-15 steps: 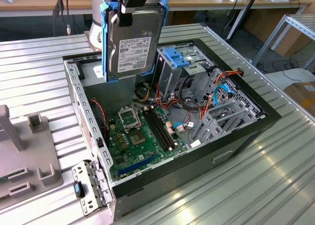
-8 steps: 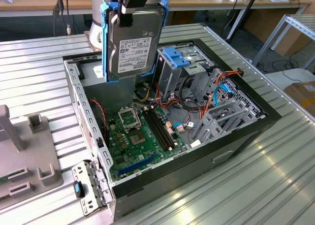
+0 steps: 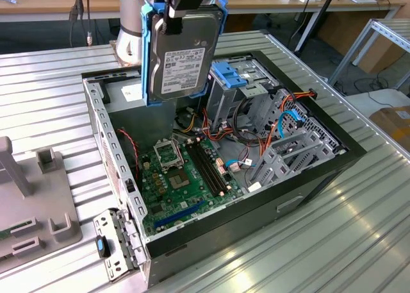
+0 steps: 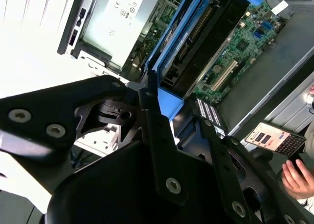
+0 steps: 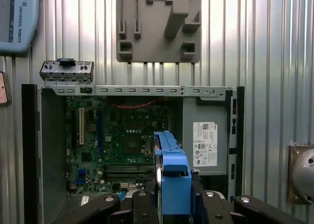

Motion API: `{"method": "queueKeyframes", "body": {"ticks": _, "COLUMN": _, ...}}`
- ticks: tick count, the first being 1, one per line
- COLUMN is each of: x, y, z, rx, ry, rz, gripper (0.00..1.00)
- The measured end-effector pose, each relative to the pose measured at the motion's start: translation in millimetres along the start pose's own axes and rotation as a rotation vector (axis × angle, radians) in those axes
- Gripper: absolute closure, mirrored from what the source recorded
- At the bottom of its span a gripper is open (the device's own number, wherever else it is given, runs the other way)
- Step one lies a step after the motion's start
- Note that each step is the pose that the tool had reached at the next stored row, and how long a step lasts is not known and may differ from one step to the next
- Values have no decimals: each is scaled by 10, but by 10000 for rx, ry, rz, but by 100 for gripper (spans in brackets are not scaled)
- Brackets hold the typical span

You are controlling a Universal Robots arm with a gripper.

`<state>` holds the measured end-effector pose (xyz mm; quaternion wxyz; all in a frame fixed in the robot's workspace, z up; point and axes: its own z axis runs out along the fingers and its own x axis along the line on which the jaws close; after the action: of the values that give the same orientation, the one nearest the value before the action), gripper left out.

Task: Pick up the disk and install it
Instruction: 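Pick up the disk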

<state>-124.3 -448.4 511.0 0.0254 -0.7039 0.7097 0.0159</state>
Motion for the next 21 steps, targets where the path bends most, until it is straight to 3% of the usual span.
{"method": "queueKeyframes", "body": {"ticks": 3, "x": 55, "y": -50, "z": -2, "rx": -1, "ry": 1, "rz": 1, "gripper": 64}}
{"method": "queueKeyframes", "body": {"ticks": 8, "x": 413, "y": -83, "z": -16, "rx": 0, "ry": -1, "rz": 1, "gripper": 64}}
{"method": "queueKeyframes", "body": {"ticks": 13, "x": 443, "y": -83, "z": -18, "rx": 0, "ry": 0, "rz": 1, "gripper": 64}}
{"method": "queueKeyframes", "body": {"ticks": 15, "x": 527, "y": -84, "z": -23, "rx": 0, "ry": 0, "rz": 0, "gripper": 64}}
{"method": "queueKeyframes", "body": {"ticks": 21, "x": 532, "y": -84, "z": -23, "rx": 0, "ry": 0, "rz": 1, "gripper": 64}}
